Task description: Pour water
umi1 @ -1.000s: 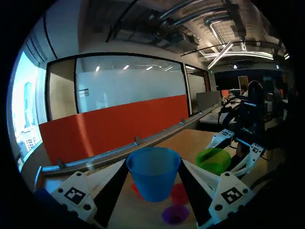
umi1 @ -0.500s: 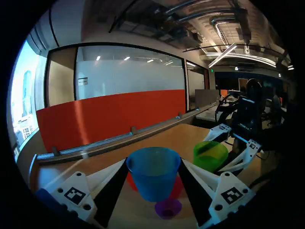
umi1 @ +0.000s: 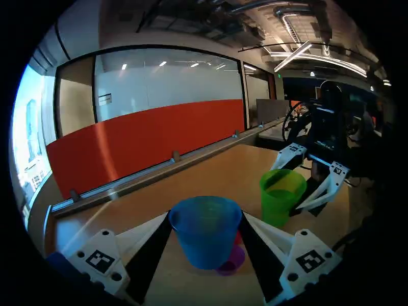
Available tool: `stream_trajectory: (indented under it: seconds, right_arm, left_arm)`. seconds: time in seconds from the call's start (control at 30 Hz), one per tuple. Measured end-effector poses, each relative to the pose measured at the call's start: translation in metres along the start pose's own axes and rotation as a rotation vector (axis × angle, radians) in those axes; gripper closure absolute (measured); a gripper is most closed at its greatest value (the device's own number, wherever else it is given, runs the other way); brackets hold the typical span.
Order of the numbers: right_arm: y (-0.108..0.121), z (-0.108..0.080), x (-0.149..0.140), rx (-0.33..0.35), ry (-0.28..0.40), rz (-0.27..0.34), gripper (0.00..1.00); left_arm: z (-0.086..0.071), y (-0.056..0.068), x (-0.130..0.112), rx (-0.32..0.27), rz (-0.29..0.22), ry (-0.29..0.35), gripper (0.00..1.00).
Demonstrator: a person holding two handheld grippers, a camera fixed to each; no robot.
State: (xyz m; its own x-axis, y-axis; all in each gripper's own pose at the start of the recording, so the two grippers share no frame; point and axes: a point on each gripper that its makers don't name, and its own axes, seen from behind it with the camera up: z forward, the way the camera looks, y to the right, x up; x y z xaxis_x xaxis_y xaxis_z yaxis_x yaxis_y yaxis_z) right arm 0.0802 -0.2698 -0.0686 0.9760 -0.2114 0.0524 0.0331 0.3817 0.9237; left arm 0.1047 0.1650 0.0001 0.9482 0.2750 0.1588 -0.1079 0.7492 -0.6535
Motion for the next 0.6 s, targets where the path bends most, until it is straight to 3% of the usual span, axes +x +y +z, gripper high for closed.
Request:
stream_trajectory:
  seconds: [0.6]
  right_arm:
    - [-0.002, -0.015, -0.026, 0.028, -0.091, -0.014, 0.11]
  left_arm:
    - [-0.008, 0.012, -0.042, -0.03, 0.023, -0.111, 0.12]
